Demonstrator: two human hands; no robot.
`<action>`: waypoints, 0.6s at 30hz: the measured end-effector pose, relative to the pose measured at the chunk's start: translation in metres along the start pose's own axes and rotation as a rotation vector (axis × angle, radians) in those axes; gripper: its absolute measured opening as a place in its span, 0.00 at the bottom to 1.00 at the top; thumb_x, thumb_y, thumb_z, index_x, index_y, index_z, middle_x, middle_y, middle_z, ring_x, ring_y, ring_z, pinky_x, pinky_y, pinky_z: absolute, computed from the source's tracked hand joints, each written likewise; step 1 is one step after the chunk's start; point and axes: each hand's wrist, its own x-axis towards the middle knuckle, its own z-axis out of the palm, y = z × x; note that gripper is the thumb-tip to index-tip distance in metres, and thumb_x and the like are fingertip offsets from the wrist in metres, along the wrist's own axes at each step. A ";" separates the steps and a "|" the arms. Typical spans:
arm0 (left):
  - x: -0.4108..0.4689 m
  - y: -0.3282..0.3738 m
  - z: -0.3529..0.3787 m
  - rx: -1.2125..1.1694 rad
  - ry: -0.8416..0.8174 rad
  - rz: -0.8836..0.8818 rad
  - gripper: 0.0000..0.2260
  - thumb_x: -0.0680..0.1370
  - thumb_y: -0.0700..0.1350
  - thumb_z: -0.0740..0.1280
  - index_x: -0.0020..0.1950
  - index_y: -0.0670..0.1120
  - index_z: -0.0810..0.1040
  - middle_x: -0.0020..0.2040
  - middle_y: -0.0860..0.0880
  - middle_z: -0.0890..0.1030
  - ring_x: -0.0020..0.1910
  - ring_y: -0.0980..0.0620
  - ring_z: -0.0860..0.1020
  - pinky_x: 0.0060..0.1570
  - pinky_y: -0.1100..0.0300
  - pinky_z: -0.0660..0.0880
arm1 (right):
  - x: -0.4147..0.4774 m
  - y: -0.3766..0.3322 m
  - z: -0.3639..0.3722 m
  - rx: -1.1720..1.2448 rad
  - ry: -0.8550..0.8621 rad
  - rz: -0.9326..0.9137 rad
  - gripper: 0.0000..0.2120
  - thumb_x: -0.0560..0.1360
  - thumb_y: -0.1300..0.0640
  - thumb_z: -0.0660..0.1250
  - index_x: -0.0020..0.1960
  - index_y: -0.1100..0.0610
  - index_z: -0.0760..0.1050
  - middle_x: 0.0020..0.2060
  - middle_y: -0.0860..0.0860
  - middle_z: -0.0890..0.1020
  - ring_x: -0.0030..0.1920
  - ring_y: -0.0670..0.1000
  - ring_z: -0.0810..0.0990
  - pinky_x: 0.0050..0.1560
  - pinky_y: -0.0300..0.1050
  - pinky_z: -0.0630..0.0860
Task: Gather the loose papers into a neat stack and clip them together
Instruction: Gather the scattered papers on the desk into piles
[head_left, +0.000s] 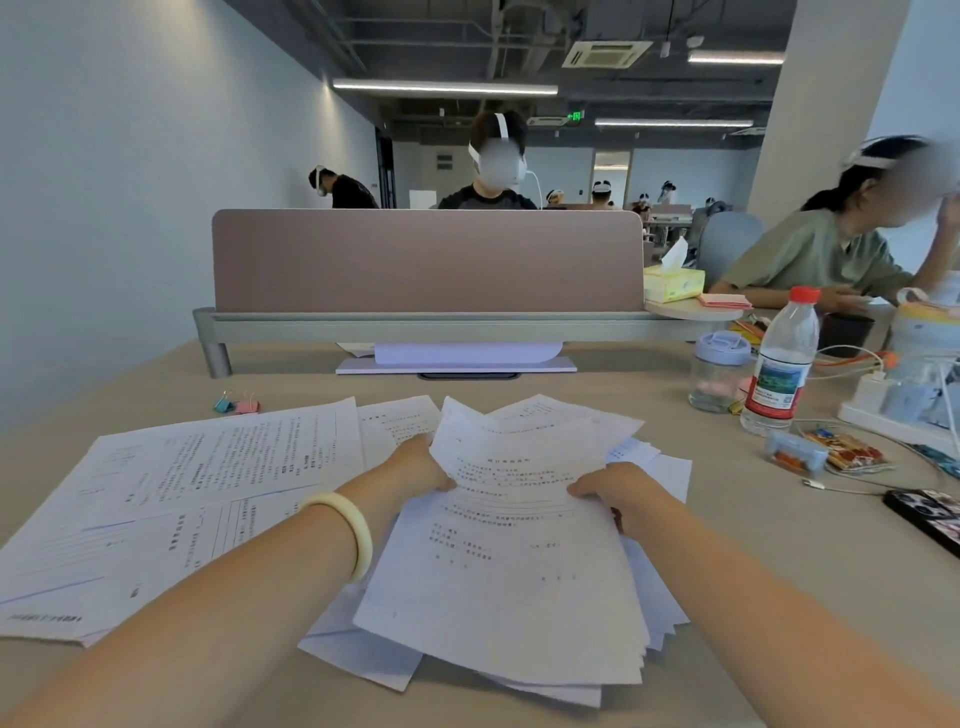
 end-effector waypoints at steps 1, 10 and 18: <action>0.002 0.003 -0.003 -0.021 0.025 0.014 0.27 0.72 0.37 0.71 0.69 0.40 0.67 0.66 0.43 0.73 0.65 0.44 0.71 0.52 0.60 0.68 | -0.004 0.000 -0.004 0.055 -0.006 0.009 0.11 0.72 0.66 0.69 0.53 0.66 0.74 0.47 0.61 0.81 0.46 0.60 0.80 0.47 0.52 0.80; 0.061 0.038 -0.053 0.031 0.152 0.185 0.18 0.74 0.39 0.70 0.63 0.40 0.73 0.60 0.47 0.76 0.58 0.46 0.75 0.51 0.58 0.70 | 0.004 -0.020 -0.018 0.254 -0.006 0.053 0.18 0.77 0.56 0.66 0.63 0.64 0.69 0.50 0.60 0.75 0.33 0.55 0.74 0.31 0.45 0.80; 0.117 0.043 -0.001 0.327 -0.146 0.158 0.26 0.74 0.45 0.70 0.70 0.44 0.69 0.68 0.46 0.73 0.66 0.44 0.72 0.64 0.55 0.68 | 0.012 -0.027 -0.030 0.568 -0.095 0.199 0.33 0.77 0.55 0.66 0.76 0.59 0.54 0.75 0.58 0.56 0.71 0.60 0.64 0.67 0.52 0.65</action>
